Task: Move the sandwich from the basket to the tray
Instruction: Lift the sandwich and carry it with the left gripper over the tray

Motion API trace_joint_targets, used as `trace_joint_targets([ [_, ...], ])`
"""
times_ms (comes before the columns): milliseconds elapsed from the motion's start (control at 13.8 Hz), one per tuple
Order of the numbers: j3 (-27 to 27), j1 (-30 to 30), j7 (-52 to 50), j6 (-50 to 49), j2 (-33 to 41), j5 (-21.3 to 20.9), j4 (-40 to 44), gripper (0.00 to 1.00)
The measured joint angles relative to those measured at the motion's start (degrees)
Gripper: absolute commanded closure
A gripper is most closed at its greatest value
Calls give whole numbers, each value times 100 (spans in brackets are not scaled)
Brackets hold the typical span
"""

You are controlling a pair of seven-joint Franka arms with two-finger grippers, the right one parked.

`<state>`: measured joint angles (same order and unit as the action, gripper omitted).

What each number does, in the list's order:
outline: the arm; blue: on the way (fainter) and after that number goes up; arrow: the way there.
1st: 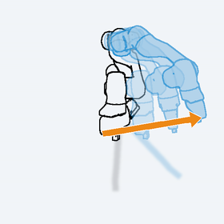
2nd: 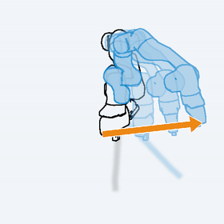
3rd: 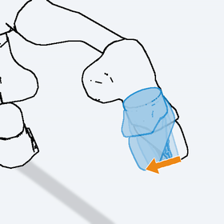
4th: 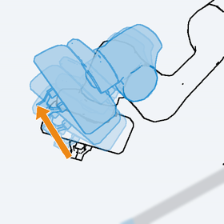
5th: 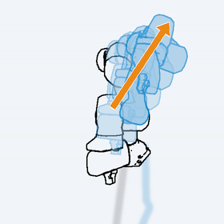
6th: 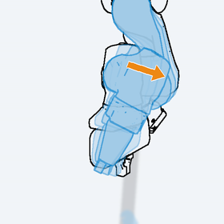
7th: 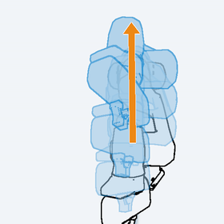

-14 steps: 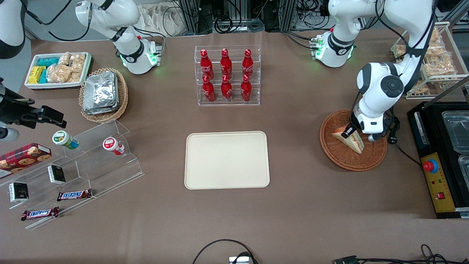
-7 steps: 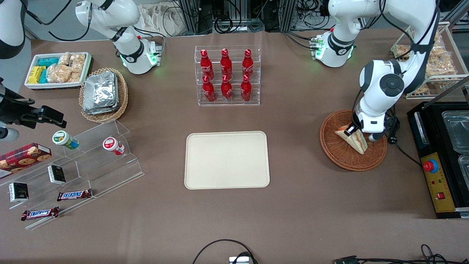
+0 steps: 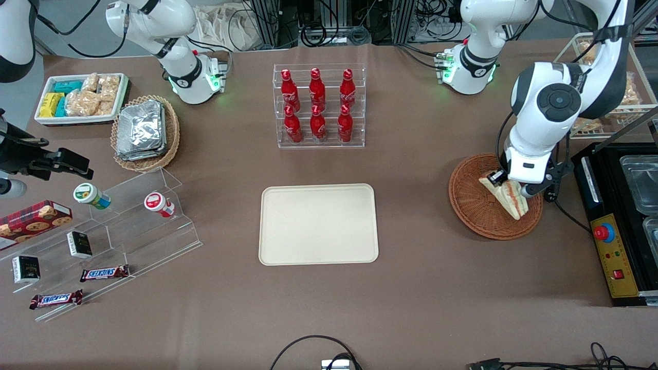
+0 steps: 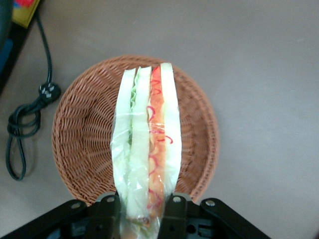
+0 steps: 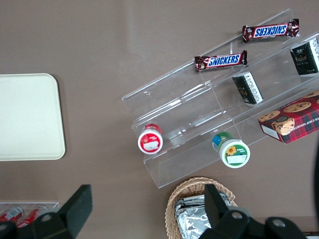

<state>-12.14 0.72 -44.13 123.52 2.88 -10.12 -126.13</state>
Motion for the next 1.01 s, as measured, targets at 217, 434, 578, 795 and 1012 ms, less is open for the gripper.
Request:
trace_joint_targets([
  [217,-107,-254,590,-153,-60,100,421,74],
  [434,-152,-631,825,-154,-303,136,705,73],
  [578,-159,-819,1109,-151,-494,366,906,73],
  [795,-163,-1066,1326,-144,-763,540,1218,73],
  [1012,-171,-1416,1334,-144,-1130,629,1655,73],
])
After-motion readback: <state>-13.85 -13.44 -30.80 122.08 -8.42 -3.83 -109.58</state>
